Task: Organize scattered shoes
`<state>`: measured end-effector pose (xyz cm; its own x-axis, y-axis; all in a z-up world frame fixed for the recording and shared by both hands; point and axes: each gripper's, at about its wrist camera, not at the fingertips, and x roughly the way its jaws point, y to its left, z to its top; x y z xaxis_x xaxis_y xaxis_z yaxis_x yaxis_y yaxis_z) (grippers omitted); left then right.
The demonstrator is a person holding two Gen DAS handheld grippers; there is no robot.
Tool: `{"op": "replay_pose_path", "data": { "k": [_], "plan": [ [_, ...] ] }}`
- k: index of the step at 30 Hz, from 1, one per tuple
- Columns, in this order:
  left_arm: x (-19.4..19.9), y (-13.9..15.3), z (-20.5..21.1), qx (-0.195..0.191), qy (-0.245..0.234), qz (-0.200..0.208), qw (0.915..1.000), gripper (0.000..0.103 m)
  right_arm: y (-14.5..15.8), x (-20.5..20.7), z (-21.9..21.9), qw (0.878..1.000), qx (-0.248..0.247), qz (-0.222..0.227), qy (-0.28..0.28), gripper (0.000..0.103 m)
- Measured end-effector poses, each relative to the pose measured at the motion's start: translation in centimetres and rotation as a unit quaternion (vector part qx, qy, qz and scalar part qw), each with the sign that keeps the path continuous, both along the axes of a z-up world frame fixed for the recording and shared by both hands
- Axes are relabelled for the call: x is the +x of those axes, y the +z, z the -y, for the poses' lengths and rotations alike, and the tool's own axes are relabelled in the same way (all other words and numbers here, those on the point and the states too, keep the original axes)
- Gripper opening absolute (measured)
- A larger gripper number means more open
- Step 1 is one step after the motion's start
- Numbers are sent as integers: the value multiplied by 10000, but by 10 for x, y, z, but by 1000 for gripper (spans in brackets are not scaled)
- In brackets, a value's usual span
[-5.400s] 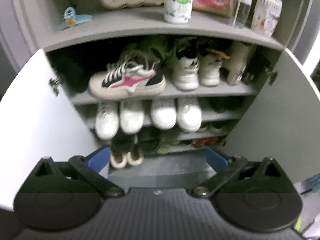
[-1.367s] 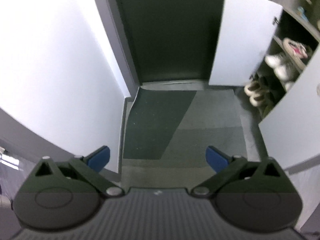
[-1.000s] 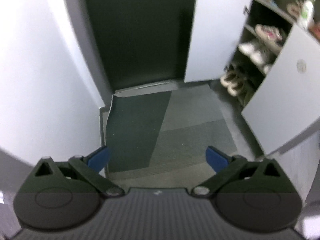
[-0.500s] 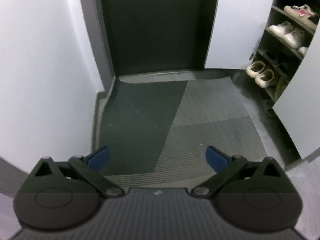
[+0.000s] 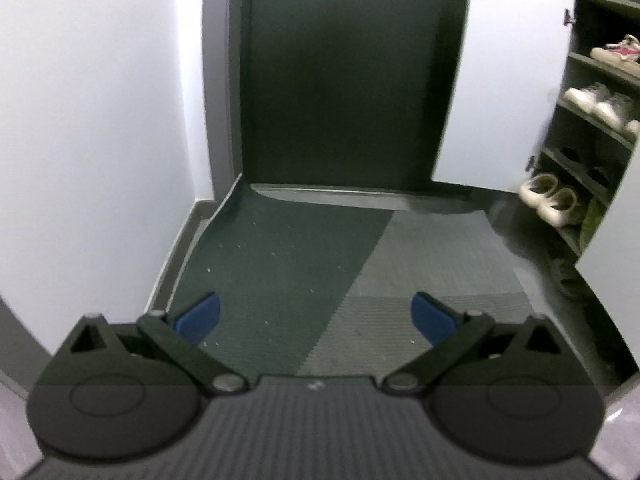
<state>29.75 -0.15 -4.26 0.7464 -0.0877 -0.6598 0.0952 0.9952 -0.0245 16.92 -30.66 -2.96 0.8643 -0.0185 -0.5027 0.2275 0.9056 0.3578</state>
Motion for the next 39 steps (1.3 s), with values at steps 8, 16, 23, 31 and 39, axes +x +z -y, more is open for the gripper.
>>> {"op": "replay_pose_path", "data": {
  "k": [8,16,23,31,39],
  "plan": [
    [-83,35,4,804,950,389,9915,103,11,-25,-11,9983,-152,-194,530,24],
    [-183,60,19,653,861,532,9927,103,43,-97,-30,9965,-417,18,731,24],
    [-234,59,14,407,410,87,9983,103,64,-149,-45,9948,-636,274,748,35],
    [-266,63,21,771,296,363,9959,103,65,-182,-56,9955,-671,295,600,102],
    [-293,78,24,578,442,977,9925,103,65,-198,-69,9909,-995,468,779,103]
  ]
}}
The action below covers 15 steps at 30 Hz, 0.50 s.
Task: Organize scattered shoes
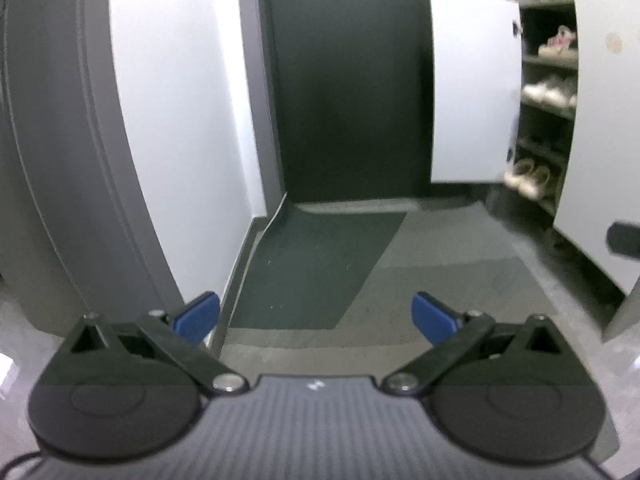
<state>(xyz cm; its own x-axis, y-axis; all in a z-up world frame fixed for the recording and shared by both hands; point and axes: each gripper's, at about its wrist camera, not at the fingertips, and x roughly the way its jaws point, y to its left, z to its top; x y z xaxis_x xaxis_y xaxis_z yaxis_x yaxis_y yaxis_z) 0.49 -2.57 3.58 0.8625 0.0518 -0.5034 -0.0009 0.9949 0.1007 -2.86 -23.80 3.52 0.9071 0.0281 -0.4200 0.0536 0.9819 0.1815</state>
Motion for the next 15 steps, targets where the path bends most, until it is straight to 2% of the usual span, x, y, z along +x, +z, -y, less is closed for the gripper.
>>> {"op": "replay_pose_path", "data": {
  "k": [2,7,9,15],
  "plan": [
    [-7,2,3,120,171,192,9996,103,1,-1,-2,10000,-50,5,14,103],
    [-13,7,3,-95,55,213,9997,103,1,-3,-4,10000,28,-2,51,103],
    [-11,7,0,-241,-12,98,9997,103,2,-3,-5,10000,-7,-3,55,103],
    [3,-1,1,-243,-55,-356,9991,103,0,-3,-8,9999,-84,-85,8,103]
  ]
}}
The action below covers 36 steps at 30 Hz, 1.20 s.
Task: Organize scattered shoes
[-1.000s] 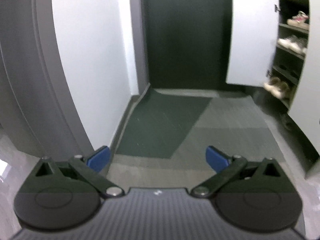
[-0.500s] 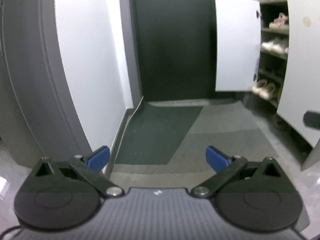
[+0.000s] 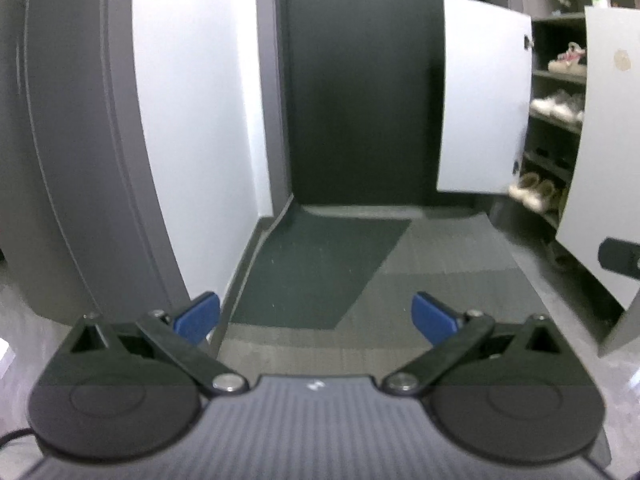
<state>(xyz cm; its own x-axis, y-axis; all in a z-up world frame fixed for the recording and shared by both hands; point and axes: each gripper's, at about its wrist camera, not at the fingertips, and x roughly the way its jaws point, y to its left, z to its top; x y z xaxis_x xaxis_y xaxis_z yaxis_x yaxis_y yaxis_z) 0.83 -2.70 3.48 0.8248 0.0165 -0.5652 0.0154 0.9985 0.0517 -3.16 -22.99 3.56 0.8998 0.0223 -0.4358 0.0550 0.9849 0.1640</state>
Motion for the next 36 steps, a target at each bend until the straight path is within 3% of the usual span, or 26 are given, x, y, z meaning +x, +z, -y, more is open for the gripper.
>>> {"op": "replay_pose_path", "data": {
  "k": [6,11,36],
  "plan": [
    [8,-10,-11,-184,12,-540,9984,103,-1,-1,-3,10000,-74,-33,-22,103],
    [11,-14,-22,-295,246,-719,9967,103,0,-2,-4,10000,-40,-30,-47,103],
    [14,-18,-17,-111,81,-703,9974,103,1,-6,-2,9999,75,-69,-55,103]
  ]
}}
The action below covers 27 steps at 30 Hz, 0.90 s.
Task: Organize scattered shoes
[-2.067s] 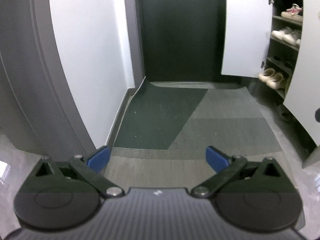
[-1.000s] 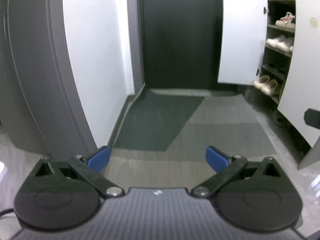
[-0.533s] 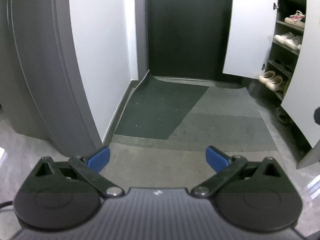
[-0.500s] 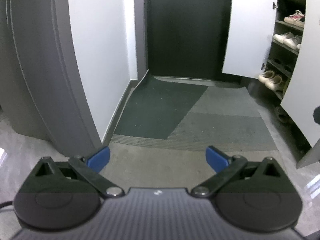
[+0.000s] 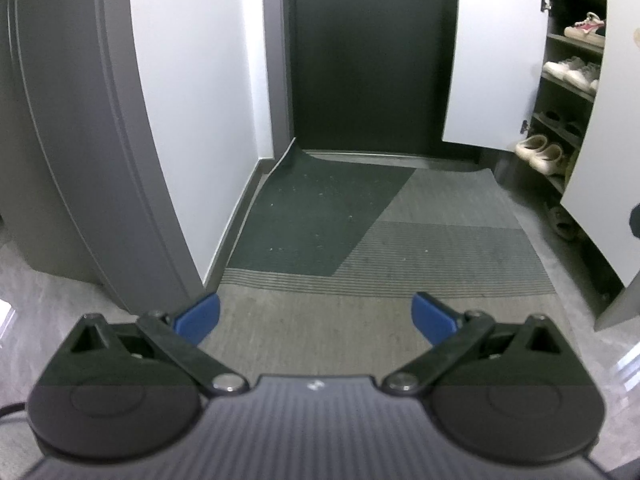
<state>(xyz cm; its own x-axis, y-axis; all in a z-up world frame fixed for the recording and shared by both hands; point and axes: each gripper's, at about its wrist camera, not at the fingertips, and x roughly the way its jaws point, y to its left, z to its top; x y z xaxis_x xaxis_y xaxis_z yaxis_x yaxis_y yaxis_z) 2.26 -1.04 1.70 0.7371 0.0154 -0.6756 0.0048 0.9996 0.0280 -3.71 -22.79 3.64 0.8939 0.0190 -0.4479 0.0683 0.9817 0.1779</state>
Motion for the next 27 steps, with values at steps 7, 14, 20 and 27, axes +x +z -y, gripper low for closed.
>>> {"op": "replay_pose_path", "data": {
  "k": [7,14,20,27],
  "plan": [
    [-2,0,1,-12,-51,20,10000,103,-1,2,0,10000,10,-20,-48,103],
    [-6,0,1,-37,-89,37,9999,103,-4,1,-4,10000,-14,-40,-78,103],
    [-9,0,1,-13,-126,40,9999,103,-5,1,-5,9999,-6,-97,-24,103],
    [-9,0,1,-47,-126,12,9999,103,-5,1,-5,9999,5,-106,-34,103]
  ]
}}
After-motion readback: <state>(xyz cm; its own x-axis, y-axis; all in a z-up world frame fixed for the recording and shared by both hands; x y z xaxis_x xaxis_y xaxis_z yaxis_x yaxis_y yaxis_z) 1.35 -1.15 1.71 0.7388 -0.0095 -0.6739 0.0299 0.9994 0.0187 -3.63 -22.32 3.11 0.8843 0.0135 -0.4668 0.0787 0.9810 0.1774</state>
